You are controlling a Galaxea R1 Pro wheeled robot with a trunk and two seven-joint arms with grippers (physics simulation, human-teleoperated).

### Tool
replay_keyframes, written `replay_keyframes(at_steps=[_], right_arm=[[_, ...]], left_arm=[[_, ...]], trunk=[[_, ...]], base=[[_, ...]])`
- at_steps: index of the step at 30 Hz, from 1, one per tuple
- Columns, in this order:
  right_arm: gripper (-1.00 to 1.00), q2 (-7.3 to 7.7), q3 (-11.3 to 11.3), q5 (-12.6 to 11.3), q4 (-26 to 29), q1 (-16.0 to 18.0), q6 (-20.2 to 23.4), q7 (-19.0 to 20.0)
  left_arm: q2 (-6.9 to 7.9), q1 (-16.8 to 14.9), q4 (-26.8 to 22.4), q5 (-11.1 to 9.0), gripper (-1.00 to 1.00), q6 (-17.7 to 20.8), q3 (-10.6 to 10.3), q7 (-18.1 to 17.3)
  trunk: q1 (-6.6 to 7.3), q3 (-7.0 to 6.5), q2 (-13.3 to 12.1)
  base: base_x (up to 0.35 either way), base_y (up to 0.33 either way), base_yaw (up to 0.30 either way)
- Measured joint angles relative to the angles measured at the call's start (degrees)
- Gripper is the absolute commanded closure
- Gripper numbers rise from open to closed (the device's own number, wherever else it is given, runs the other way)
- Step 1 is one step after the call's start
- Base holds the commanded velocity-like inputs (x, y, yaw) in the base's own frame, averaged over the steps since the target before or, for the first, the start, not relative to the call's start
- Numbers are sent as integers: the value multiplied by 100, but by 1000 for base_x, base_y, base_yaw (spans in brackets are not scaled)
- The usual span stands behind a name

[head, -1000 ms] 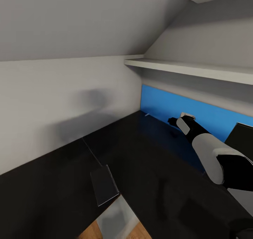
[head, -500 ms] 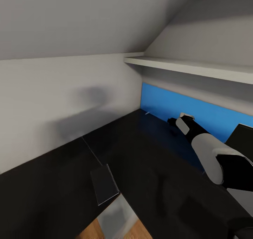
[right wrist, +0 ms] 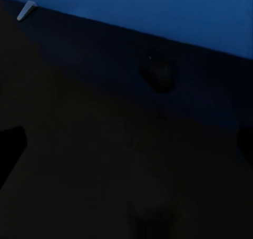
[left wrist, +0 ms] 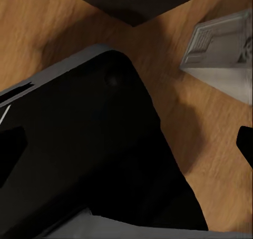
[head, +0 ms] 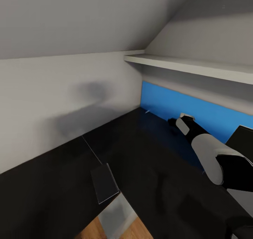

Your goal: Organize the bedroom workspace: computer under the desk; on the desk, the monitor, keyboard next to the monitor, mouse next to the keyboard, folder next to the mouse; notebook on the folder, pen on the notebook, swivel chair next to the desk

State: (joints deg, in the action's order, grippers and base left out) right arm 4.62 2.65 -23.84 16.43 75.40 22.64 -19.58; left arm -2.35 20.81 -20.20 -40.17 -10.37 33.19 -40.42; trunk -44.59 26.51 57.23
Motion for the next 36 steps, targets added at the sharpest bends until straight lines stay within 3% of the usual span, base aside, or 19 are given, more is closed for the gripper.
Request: replay_keyframes(at_steps=[6,14,19,22,23,36], right_arm=[[-100,-7,-1,-1,30,-13,-1,-12],[-100,-8,-2,-2,41,-17,-1,-19],[-100,-8,-3,-2,42,-13,-1,-23],[-100,-16,-4,4,42,-10,-1,-27],[-100,-17,-3,6,42,-4,-1,-29],[-100,-10,-6,-1,42,81,4,-32]], left_arm=[[28,-28,-147,23,-100,39,-63,-181],[42,-10,-430,14,-100,116,-224,-212],[24,8,-456,-5,-100,137,-218,-210],[9,16,-438,6,-100,208,-209,-141],[-10,23,-428,5,-100,244,-200,41],[-16,27,-392,-36,-100,356,-171,122]], trunk=[[0,56,0],[0,130,0],[0,176,0],[0,204,0],[0,214,0],[0,334,0]], base=[[0,0,0],[0,0,0],[0,0,0],[0,0,0],[0,0,0],[0,0,0]])
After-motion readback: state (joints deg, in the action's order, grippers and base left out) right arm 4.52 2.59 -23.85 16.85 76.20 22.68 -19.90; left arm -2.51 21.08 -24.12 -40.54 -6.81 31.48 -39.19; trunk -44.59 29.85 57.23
